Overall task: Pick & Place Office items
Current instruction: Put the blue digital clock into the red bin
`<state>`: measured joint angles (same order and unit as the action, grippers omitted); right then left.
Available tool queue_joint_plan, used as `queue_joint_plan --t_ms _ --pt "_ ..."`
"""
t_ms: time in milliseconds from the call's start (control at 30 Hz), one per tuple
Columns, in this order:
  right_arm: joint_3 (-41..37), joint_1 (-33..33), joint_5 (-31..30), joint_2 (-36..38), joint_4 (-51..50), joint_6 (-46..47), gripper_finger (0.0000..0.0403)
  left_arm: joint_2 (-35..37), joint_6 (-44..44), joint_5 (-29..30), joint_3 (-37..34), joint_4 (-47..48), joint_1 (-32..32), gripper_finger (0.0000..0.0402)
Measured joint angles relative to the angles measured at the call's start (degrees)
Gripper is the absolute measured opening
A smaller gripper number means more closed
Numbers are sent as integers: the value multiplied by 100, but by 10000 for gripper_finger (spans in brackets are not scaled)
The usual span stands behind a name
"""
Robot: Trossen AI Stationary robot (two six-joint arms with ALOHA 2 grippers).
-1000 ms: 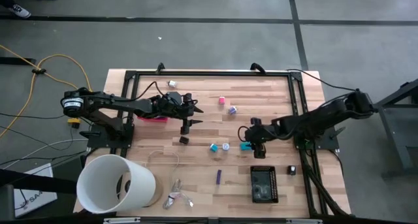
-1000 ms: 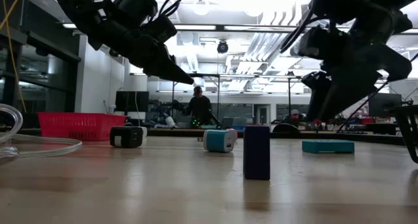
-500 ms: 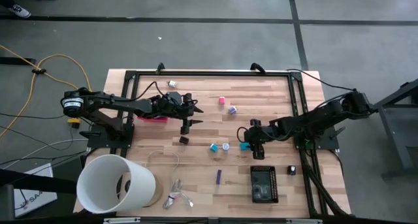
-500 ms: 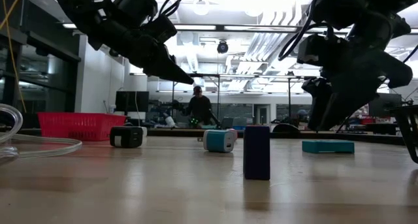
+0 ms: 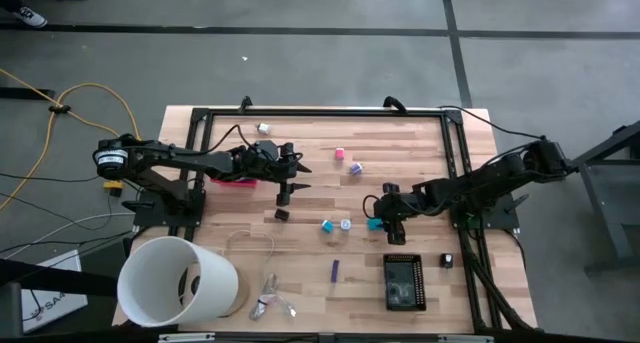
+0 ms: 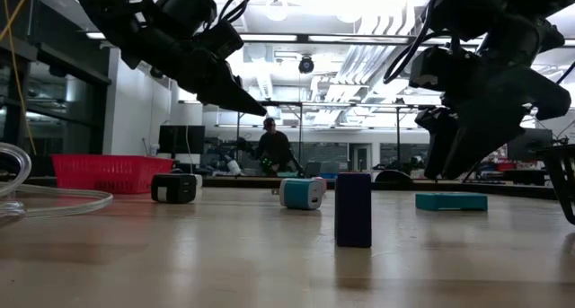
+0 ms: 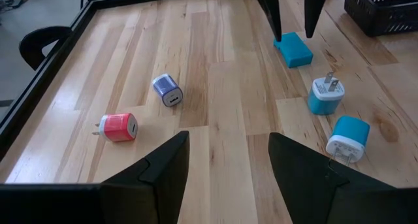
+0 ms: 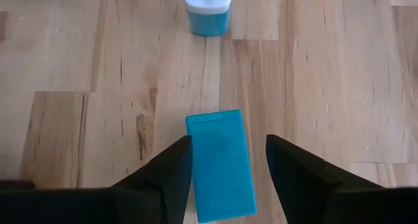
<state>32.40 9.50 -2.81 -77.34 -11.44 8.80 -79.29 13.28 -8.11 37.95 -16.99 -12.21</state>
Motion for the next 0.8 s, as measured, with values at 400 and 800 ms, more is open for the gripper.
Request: queue_joint_plan --t_ms 400,800 --pt "0 20 -1 2 -152 14 212 0 0 -1 0 0 0 201" --pt "2 332 -173 -184 -160 65 212 0 0 1 0 0 1 201"
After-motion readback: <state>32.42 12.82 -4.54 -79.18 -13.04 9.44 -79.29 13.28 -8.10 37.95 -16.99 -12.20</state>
